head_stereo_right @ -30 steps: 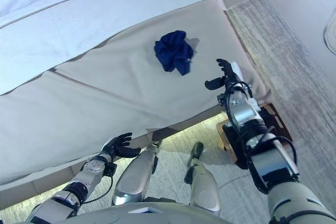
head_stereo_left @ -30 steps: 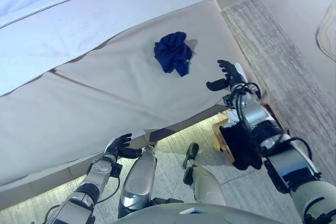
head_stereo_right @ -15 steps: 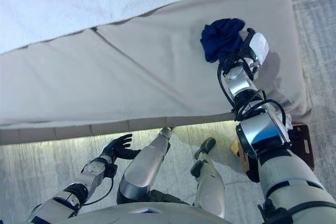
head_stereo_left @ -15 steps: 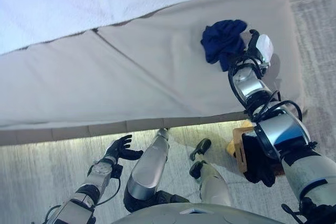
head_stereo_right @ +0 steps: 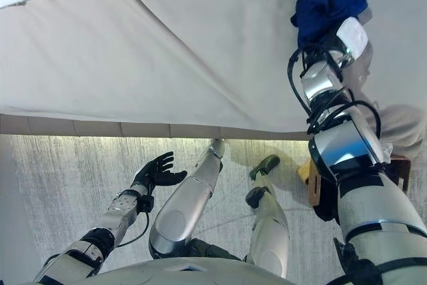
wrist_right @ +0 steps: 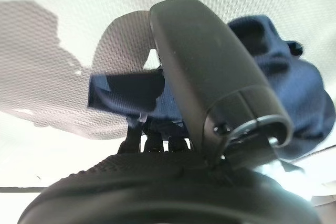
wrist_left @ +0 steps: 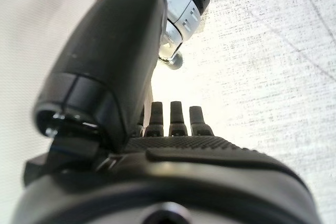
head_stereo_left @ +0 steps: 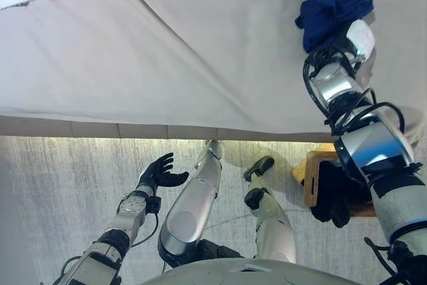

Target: Pick up the clothes from the bed and place them into the basket

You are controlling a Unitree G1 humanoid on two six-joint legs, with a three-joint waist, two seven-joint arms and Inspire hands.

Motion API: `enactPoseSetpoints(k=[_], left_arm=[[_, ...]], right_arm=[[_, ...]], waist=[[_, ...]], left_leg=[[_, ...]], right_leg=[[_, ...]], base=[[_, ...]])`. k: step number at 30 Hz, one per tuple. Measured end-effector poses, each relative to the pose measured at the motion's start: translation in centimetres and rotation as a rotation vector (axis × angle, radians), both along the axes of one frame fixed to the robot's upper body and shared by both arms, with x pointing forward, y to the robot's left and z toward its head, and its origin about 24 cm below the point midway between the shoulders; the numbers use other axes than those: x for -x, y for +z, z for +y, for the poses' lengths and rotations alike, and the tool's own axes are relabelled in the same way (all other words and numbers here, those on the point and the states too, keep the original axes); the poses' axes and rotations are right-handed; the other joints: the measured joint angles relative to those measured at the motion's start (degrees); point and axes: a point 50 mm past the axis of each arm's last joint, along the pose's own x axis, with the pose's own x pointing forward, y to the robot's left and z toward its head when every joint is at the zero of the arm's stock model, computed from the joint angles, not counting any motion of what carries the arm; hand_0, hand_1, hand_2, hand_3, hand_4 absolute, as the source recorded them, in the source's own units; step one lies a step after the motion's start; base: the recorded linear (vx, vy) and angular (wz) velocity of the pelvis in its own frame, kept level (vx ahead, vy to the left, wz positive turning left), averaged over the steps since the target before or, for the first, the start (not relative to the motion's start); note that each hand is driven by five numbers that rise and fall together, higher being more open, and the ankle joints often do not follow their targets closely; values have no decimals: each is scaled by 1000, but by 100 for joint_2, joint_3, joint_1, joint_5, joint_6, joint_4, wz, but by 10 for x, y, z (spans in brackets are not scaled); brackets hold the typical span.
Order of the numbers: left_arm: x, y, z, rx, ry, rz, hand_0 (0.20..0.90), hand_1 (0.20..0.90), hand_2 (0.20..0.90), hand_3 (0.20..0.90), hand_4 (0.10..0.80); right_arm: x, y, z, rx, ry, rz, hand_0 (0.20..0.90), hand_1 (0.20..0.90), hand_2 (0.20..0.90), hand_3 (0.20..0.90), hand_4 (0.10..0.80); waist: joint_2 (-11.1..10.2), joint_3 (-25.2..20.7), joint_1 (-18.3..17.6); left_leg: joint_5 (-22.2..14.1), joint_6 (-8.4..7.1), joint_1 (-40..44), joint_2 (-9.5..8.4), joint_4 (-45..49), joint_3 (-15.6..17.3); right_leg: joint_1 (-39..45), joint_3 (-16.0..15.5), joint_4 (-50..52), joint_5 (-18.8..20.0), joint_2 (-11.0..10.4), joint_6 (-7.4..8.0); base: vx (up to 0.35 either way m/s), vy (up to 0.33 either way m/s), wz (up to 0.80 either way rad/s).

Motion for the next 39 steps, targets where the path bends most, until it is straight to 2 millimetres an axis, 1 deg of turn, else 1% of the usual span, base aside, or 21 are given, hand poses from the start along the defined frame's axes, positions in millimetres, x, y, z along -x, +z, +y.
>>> enactPoseSetpoints(k=[1, 5, 8, 12, 13, 15, 16, 17, 18, 20, 22, 23, 24, 26, 28, 29, 30, 33, 35, 37, 39], left_arm=[[0, 1, 1, 0, 3, -7, 900, 900, 900, 900, 800], [0, 1, 4, -10, 11, -11, 900, 900, 900, 900, 800], [3, -1, 5, -14, 14, -5, 900, 900, 900, 900, 800], [3, 0, 6, -23, 20, -9, 900, 900, 900, 900, 800], [3, 0, 7, -31, 25, -10, 900, 900, 900, 900, 800], [3, 1, 12, -50, 37, -11, 900, 900, 900, 900, 800], [2, 3, 14, -60, 40, -15, 900, 900, 900, 900, 800], [2, 4, 18, -78, 45, -16, 900, 900, 900, 900, 800], [1, 4, 19, -91, 42, -16, 900, 900, 900, 900, 800], [-4, 9, 22, -132, 17, -26, 900, 900, 900, 900, 800], [-13, 15, 25, -182, -3, -35, 900, 900, 900, 900, 800], [-16, 17, 26, -202, -6, -37, 900, 900, 900, 900, 800], [-17, 18, 27, -212, -5, -34, 900, 900, 900, 900, 800], [-18, 18, 30, -236, 1, -21, 900, 900, 900, 900, 800], [-18, 18, 30, -239, 3, -11, 900, 900, 900, 900, 800], [-18, 17, 30, -242, 1, -5, 900, 900, 900, 900, 800], [-17, 17, 30, -252, -9, -6, 900, 900, 900, 900, 800], [-19, 18, 24, -250, -26, -5, 900, 900, 900, 900, 800], [-15, 14, 20, -239, -34, 13, 900, 900, 900, 900, 800], [-11, 10, 21, -248, -51, 43, 900, 900, 900, 900, 800], [-9, 9, 22, -263, -68, 61, 900, 900, 900, 900, 800]], right_arm=[[0, 9, -1, -8, -9, -22, 300, 300, 300, 200, 100], [2, 25, -8, -33, -45, -103, 300, 300, 300, 200, 100], [1, 32, -3, -83, -21, -219, 300, 300, 300, 200, 100], [3, 37, 17, -128, 94, -418, 300, 300, 300, 200, 100], [4, 38, 22, -134, 130, -447, 300, 300, 300, 200, 100], [9, 33, 35, -143, 222, -497, 300, 300, 300, 200, 100], [13, 27, 39, -157, 255, -506, 300, 300, 300, 200, 100], [18, 16, 46, -165, 301, -505, 300, 300, 300, 200, 100], [22, 9, 50, -172, 333, -502, 300, 300, 300, 200, 100], [28, 1, 57, -187, 381, -499, 300, 300, 300, 200, 100], [31, -5, 62, -206, 424, -479, 300, 300, 300, 200, 100], [32, -8, 65, -213, 443, -465, 300, 300, 300, 200, 100], [32, -11, 67, -219, 457, -452, 300, 300, 300, 200, 100], [37, -25, 75, -245, 535, -388, 300, 300, 300, 200, 100], [39, -33, 79, -261, 588, -343, 300, 300, 300, 200, 100], [40, -39, 84, -278, 624, -306, 300, 300, 300, 200, 100], [41, -45, 90, -300, 661, -275, 300, 300, 300, 200, 100], [44, -48, 97, -315, 741, -227, 300, 300, 300, 200, 100], [45, -49, 102, -325, 814, -166, 300, 300, 300, 200, 100], [46, -52, 105, -349, 865, -100, 300, 300, 300, 200, 100], [47, -52, 103, -364, 891, -67, 300, 300, 300, 200, 100]], waist=[[0, 0, -8], [0, 0, 1], [0, 0, -32], [-69, 41, -151], [-115, 65, -198], [-228, 126, -329], [-288, 156, -379], [-372, 196, -372], [-391, 205, -388], [-405, 212, -401], [-423, 216, -391], [-422, 215, -412], [-423, 216, -433], [-425, 214, -435], [-426, 213, -448], [-426, 213, -458], [-426, 212, -512], [-427, 210, -642], [-425, 208, -763], [-422, 207, -894], [-422, 205, -950]], left_leg=[[36, -3, -144, 15, 1, -30], [50, -24, -308, 73, 12, -106], [53, -26, -320, 111, 51, -81], [49, -23, -219, 176, 142, 90], [82, 18, -194, 186, 220, 186], [-69, 11, 10, 237, 320, 368], [-102, 41, 164, 254, 331, 450], [-154, 75, 378, 282, 345, 583], [-225, 116, 537, 297, 386, 661], [-312, 199, 845, 320, 378, 841], [-326, 258, 1104, 377, 282, 1003], [-337, 271, 1237, 384, 251, 1036], [-352, 301, 1316, 399, 229, 1078], [-349, 331, 1828, 479, -33, 1301], [-346, 337, 2205, 506, -256, 1426], [-325, 363, 2499, 521, -438, 1512], [-320, 371, 2766, 549, -639, 1576], [-242, 387, 3150, 562, -1035, 1650], [-196, 420, 3491, 572, -1335, 1733], [-185, 417, 3768, 601, -1538, 1828], [-183, 416, 3893, 608, -1650, 1845]], right_leg=[[-138, -15, 25, 1, 21, 0], [-319, -35, 128, -2, 73, -2], [-359, 8, 172, -5, 104, -8], [-294, 170, 174, 14, 153, -30], [-278, 231, 190, 61, 152, -92], [-83, 374, 159, 61, 182, -91], [30, 467, 157, 60, 186, -92], [191, 605, 158, 60, 190, -92], [348, 669, 128, 60, 202, -92], [634, 814, 33, 64, 215, -93], [808, 1010, -23, 113, 252, -161], [905, 1148, -49, 118, 264, -167], [968, 1201, -54, 117, 270, -168], [1260, 1486, -104, 195, 324, -183], [1529, 1618, -219, 205, 339, -184], [1710, 1694, -276, 228, 344, -149], [1890, 1777, -367, 278, 362, -77], [2068, 1823, -425, 278, 363, -77], [2223, 1891, -440, 278, 372, -77], [2411, 1890, -511, 277, 390, -77], [2531, 1885, -586, 277, 399, -77]], base=[[-37, -52, 3], [-23, -46, 4], [-3, -20, -9], [-27, -5, -20], [-38, -13, -36], [76, -74, -35], [77, -119, -38], [54, -138, -39], [29, -136, -38], [9, -119, -26], [42, -123, -22], [50, -91, -13], [18, -85, -15], [56, -90, -39], [75, -85, -38], [79, -89, -34], [98, -104, -28], [86, -90, -15], [130, -95, -17], [64, -71, 6], [28, -62, 12]])
